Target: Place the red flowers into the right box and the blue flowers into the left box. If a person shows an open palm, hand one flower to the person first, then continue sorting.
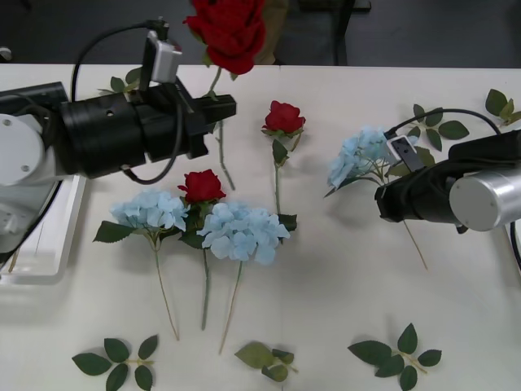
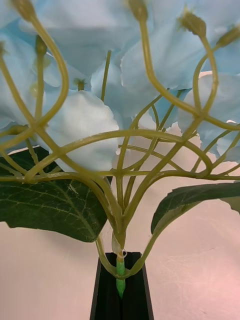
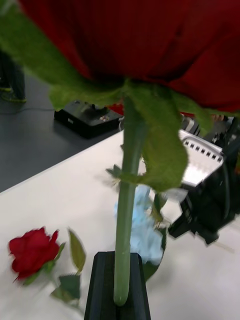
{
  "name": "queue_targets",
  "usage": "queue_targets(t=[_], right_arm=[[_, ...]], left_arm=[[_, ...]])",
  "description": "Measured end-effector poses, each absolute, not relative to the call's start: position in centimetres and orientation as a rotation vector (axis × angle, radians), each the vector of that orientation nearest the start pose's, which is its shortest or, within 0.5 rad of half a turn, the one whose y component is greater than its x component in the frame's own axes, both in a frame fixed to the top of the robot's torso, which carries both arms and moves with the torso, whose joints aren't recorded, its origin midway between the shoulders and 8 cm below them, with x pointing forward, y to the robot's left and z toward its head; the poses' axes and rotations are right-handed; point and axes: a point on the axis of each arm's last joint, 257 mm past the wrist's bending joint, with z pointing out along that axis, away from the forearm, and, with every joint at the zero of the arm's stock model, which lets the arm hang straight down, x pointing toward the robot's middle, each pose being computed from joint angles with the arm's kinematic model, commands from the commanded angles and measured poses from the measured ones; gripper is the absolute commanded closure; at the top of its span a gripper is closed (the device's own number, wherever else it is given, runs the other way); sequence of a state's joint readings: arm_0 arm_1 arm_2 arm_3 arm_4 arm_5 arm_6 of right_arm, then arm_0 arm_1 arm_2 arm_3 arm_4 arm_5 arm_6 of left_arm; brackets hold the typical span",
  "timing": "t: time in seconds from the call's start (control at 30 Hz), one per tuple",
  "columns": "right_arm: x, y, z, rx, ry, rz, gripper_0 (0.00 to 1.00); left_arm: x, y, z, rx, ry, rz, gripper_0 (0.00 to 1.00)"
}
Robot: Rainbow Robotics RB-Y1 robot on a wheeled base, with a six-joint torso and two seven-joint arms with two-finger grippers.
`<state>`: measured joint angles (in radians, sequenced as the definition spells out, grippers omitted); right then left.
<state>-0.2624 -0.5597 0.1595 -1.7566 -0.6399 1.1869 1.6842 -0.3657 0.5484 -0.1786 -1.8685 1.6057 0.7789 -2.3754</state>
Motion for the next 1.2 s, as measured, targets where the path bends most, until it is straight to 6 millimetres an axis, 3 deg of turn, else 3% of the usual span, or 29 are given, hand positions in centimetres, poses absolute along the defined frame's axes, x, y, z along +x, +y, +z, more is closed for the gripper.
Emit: queue_targets(t=[0.2,0.37,0.5,0.67,0.9,1.07,1.2], right_arm=[[50.1,-21.8,-32.0,-0.471,2.46,0.17,1.0],[50.5,-21.4,-31.9,-0.465,2.45,0.18,0.5],[50.5,-21.2,-31.2,-0.475,2.434,0.192,0.46],[49.3,-20.4,-28.0,-0.478,2.441,0.319,0.46],[47.0,-20.1,-19.8,-0.394,2.335,0.659,0.46],[44.3,-17.5,-15.7,-0.458,2.185,0.898,0.46],[43.1,-15.8,-14.2,-0.495,2.083,1.001,0.46]], left_arm=[[46.3,-2.1,-5.0,0.783,1.38,-0.859,1.0],[45.1,-4.6,-6.0,0.798,1.377,-0.89,1.0],[45.0,-4.9,-5.9,0.795,1.372,-0.897,1.0],[44.9,-5.0,-5.7,0.794,1.369,-0.9,1.0],[45.0,-5.0,-5.7,0.792,1.369,-0.902,1.0],[44.9,-5.0,-5.6,0.787,1.37,-0.912,1.0],[44.9,-5.0,-5.6,0.786,1.37,-0.912,1.0]])
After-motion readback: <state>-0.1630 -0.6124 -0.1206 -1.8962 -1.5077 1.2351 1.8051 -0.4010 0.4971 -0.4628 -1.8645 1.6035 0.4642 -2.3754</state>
